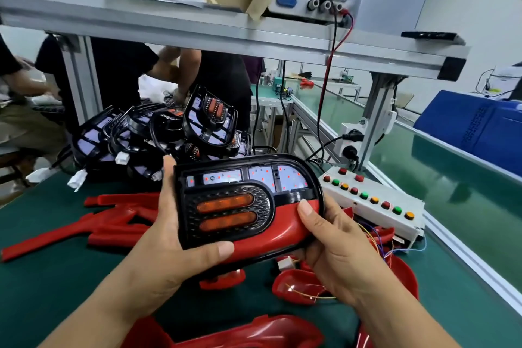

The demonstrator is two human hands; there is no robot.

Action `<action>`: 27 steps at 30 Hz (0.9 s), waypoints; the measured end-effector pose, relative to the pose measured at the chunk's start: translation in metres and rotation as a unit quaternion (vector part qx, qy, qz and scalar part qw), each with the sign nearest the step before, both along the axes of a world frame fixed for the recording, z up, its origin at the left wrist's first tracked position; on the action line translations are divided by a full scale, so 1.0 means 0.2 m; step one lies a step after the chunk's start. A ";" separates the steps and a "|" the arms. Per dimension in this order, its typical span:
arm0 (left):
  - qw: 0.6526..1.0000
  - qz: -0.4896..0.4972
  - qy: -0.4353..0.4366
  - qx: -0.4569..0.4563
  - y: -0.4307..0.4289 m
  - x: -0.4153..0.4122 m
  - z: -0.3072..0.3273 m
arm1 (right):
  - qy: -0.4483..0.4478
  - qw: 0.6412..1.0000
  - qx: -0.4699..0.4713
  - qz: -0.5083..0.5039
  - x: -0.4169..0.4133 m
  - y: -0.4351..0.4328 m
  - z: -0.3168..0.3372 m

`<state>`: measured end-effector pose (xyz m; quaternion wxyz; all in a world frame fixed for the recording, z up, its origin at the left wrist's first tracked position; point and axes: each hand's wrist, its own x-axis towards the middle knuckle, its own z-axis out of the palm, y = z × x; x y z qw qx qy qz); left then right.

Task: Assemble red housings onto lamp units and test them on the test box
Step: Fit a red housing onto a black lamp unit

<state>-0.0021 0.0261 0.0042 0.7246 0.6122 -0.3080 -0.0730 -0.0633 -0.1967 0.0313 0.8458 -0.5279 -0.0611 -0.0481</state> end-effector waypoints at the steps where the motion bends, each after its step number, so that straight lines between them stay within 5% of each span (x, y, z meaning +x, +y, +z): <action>1: 1.000 0.023 -0.015 0.010 -0.01 -0.01 0.00 | -0.004 1.000 -0.007 0.003 0.00 0.00 0.00; 10: 0.994 0.069 -0.063 0.061 -0.03 -0.03 0.01 | -0.014 1.000 -0.014 -0.005 0.02 -0.04 -0.02; 18: 0.998 0.009 -0.056 0.002 -0.07 -0.04 0.02 | -0.008 0.999 -0.038 0.016 0.03 -0.07 -0.02; 27: 0.998 0.046 -0.035 0.002 -0.11 -0.09 0.05 | -0.006 0.999 -0.028 0.034 0.02 -0.09 -0.02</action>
